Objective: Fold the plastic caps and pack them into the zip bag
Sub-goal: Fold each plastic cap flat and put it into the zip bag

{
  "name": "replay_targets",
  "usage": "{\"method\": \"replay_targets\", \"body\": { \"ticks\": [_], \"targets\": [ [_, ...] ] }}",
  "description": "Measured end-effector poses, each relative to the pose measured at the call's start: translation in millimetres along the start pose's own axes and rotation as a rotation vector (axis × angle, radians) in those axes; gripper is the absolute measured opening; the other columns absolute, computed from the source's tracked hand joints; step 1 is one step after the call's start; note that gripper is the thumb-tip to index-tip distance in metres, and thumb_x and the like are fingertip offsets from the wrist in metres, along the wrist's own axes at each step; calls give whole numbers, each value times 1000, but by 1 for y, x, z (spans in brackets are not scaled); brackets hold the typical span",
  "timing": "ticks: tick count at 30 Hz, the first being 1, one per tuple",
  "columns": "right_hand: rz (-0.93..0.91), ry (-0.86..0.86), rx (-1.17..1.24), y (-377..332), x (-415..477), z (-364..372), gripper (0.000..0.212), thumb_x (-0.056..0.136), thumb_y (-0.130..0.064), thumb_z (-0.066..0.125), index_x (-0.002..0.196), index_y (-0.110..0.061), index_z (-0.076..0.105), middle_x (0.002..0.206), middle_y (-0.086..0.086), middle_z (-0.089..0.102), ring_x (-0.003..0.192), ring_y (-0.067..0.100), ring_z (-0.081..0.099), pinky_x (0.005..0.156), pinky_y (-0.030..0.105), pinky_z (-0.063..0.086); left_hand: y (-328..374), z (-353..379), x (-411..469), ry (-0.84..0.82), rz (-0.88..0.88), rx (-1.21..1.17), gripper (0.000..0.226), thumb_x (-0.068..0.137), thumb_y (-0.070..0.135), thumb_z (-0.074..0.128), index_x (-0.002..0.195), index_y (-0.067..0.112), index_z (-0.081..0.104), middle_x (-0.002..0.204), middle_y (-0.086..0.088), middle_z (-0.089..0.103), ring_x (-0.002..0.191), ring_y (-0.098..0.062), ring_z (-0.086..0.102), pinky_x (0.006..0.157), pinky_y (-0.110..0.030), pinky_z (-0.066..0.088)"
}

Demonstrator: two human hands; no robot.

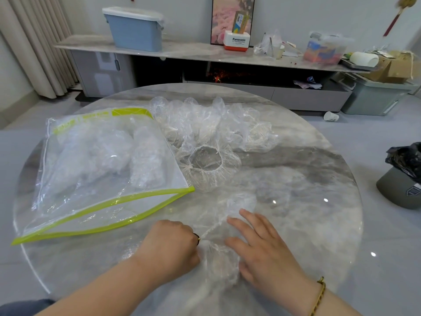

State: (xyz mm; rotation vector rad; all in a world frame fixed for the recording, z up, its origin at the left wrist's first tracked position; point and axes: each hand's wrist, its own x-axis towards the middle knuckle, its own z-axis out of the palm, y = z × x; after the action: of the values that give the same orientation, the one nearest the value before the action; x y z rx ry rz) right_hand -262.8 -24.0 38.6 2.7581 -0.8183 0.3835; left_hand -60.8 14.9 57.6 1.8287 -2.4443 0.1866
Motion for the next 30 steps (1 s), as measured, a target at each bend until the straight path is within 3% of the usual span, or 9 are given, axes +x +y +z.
{"method": "replay_targets", "body": {
  "ticks": [2, 6, 8, 13, 16, 18, 21, 26, 30],
  "targets": [
    [18, -6, 27, 2, -2, -1, 52, 36, -15, 83, 83, -24, 62, 124, 4, 41, 120, 28, 37, 110, 34, 9, 3, -2, -3, 28, 53, 0, 30, 55, 30, 33, 29, 16, 28, 30, 2, 36, 26, -17, 37, 45, -12, 10],
    [83, 33, 38, 4, -3, -10, 76, 43, -8, 76, 113, -20, 47, 135, 12, 36, 127, 32, 31, 109, 36, 12, 1, 1, -2, 124, 51, -28, 27, 55, 28, 32, 31, 18, 24, 30, 2, 35, 27, -17, 37, 44, -12, 11],
    [-8, 57, 55, 0, -4, -11, 59, 59, -14, 56, 117, -20, 45, 134, 10, 41, 127, 30, 33, 110, 37, 14, -4, 7, -1, 154, 24, -41, 29, 55, 29, 31, 28, 17, 27, 30, 2, 36, 26, -17, 38, 44, -12, 10],
    [-47, -87, 123, 3, -7, -1, 27, 54, -33, 59, 80, -30, 66, 87, -14, 68, 91, 7, 62, 99, 24, 29, -12, 9, -1, 165, 120, -144, 28, 53, 34, 33, 32, 18, 41, 37, 8, 42, 37, -12, 45, 40, -13, 20],
    [81, -112, 229, 11, -4, 1, 23, 59, -23, 40, 65, -25, 62, 75, -11, 66, 67, 8, 64, 73, 19, 46, -16, 9, -2, 134, 260, -311, 20, 57, 42, 43, 61, 29, 57, 68, 13, 59, 69, -5, 50, 63, -15, 35],
    [166, -100, 357, 18, -6, 2, 19, 62, -20, 40, 69, -24, 57, 76, -10, 66, 67, 8, 61, 59, 14, 46, -16, 13, -3, 92, 289, -336, 40, 54, 48, 43, 90, 33, 52, 98, 11, 64, 92, -2, 52, 84, -17, 38],
    [316, -133, 590, 24, -6, 0, 19, 76, -11, 49, 86, -25, 58, 92, -10, 68, 91, 7, 57, 71, 2, 40, -16, 20, -2, 12, 249, -283, 65, 48, 51, 33, 107, 34, 52, 111, 13, 65, 102, 2, 61, 88, -19, 46],
    [430, -159, 661, 33, -8, 0, 29, 84, -28, 47, 98, -12, 67, 101, -7, 64, 95, 6, 53, 76, 3, 36, -21, 25, 10, 28, 157, -284, 51, 53, 40, 32, 84, 33, 72, 93, 20, 69, 86, 5, 65, 76, -11, 46],
    [486, -39, 493, 37, -5, -2, 20, 77, -37, 45, 57, -34, 46, 51, -18, 44, 62, -2, 47, 58, 9, 29, -24, 28, 14, 192, 112, -290, 36, 65, 28, 36, 68, 27, 73, 76, 18, 70, 68, -1, 67, 67, -12, 42]
  ]
}}
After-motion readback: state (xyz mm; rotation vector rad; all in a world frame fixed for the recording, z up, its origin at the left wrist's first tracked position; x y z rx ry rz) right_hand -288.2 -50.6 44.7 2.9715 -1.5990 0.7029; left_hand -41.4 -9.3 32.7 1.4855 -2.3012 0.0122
